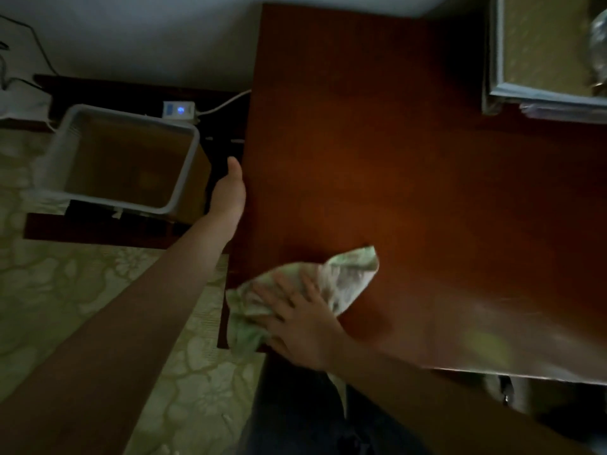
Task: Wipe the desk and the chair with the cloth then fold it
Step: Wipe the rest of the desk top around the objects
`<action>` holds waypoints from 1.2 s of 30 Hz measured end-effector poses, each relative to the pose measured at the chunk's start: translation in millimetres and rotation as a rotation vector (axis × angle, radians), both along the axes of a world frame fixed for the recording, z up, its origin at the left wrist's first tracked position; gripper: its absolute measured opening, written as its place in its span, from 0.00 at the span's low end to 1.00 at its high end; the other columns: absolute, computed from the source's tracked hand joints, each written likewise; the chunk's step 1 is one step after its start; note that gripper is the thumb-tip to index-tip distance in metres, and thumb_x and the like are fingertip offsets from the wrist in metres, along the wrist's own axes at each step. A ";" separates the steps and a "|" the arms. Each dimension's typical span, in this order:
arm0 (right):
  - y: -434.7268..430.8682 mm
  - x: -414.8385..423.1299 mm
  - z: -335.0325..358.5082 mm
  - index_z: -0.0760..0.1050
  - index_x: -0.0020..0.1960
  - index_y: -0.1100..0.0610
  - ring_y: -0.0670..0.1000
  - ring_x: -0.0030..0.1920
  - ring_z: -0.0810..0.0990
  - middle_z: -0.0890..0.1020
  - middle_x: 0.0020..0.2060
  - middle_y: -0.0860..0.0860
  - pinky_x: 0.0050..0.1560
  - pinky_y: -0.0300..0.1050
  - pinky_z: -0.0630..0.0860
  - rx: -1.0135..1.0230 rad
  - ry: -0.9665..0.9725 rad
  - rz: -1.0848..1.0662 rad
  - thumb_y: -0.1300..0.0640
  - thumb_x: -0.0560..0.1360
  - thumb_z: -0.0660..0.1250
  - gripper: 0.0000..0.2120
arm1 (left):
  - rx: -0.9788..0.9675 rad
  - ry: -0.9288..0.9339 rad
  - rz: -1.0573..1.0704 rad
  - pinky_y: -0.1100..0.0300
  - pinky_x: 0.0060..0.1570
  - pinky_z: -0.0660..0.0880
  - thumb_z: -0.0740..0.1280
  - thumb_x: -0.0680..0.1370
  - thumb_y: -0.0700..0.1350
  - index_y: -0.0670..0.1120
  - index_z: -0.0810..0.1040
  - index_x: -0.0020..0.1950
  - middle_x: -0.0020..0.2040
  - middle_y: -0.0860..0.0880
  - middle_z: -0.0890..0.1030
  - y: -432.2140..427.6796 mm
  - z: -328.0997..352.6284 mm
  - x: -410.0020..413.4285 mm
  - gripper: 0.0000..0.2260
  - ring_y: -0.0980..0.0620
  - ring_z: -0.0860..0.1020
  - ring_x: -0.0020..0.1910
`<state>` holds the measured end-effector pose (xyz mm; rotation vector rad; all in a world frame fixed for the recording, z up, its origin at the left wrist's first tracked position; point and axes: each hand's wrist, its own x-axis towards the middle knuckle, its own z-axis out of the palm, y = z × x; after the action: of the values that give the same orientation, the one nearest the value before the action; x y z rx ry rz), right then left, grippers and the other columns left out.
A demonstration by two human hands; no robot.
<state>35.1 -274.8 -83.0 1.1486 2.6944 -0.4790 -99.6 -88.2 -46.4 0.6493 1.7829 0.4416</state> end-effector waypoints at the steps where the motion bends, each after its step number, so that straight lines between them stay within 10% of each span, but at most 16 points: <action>1: -12.0 0.1 -1.1 0.71 0.66 0.41 0.60 0.71 0.64 0.67 0.72 0.50 0.66 0.69 0.63 -0.012 0.005 0.022 0.40 0.73 0.59 0.22 | 0.017 0.051 -0.019 0.54 0.50 0.71 0.44 0.80 0.63 0.52 0.77 0.54 0.49 0.51 0.76 -3.0 2.4 7.6 0.26 0.52 0.75 0.46; 6: 47.2 44.3 -4.3 0.73 0.66 0.47 0.60 0.71 0.64 0.68 0.71 0.54 0.66 0.68 0.59 0.057 0.166 0.215 0.42 0.73 0.63 0.22 | 0.239 0.350 -0.081 0.46 0.69 0.60 0.48 0.82 0.58 0.45 0.54 0.77 0.75 0.44 0.61 -12.3 -2.1 37.2 0.27 0.43 0.62 0.73; 14: 246.3 169.1 18.7 0.42 0.73 0.33 0.63 0.75 0.40 0.42 0.77 0.52 0.68 0.72 0.42 -0.003 -0.163 -0.780 0.29 0.74 0.41 0.29 | 0.301 0.660 -0.227 0.43 0.72 0.46 0.51 0.82 0.56 0.44 0.51 0.77 0.78 0.42 0.51 -20.9 -18.7 68.1 0.27 0.44 0.49 0.76; 27: -86.1 182.5 5.1 0.64 0.70 0.39 0.62 0.73 0.55 0.59 0.74 0.53 0.65 0.72 0.54 0.027 -0.151 -0.281 0.36 0.74 0.53 0.25 | 0.375 0.638 -0.591 0.43 0.72 0.47 0.52 0.82 0.55 0.44 0.51 0.77 0.78 0.42 0.49 -71.4 -9.4 152.0 0.27 0.45 0.47 0.77; 32: -27.3 250.2 5.1 0.63 0.70 0.42 0.60 0.73 0.57 0.61 0.74 0.53 0.63 0.74 0.60 0.079 -0.117 -0.431 0.35 0.76 0.47 0.25 | 0.382 0.648 -0.670 0.43 0.72 0.48 0.52 0.82 0.55 0.45 0.53 0.77 0.78 0.41 0.49 -77.0 -4.6 196.3 0.27 0.44 0.47 0.77; 36: 91.7 316.8 12.7 0.54 0.74 0.39 0.58 0.76 0.47 0.50 0.77 0.49 0.70 0.69 0.46 0.047 -0.066 -0.769 0.34 0.77 0.48 0.27 | 0.349 0.678 -0.654 0.44 0.73 0.50 0.52 0.82 0.54 0.45 0.55 0.77 0.77 0.41 0.50 -88.0 -3.3 238.0 0.25 0.43 0.49 0.76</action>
<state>351.9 -183.1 -70.4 2.1547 2.1260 -0.4549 138.4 -176.2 -49.7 1.7176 1.9738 0.0683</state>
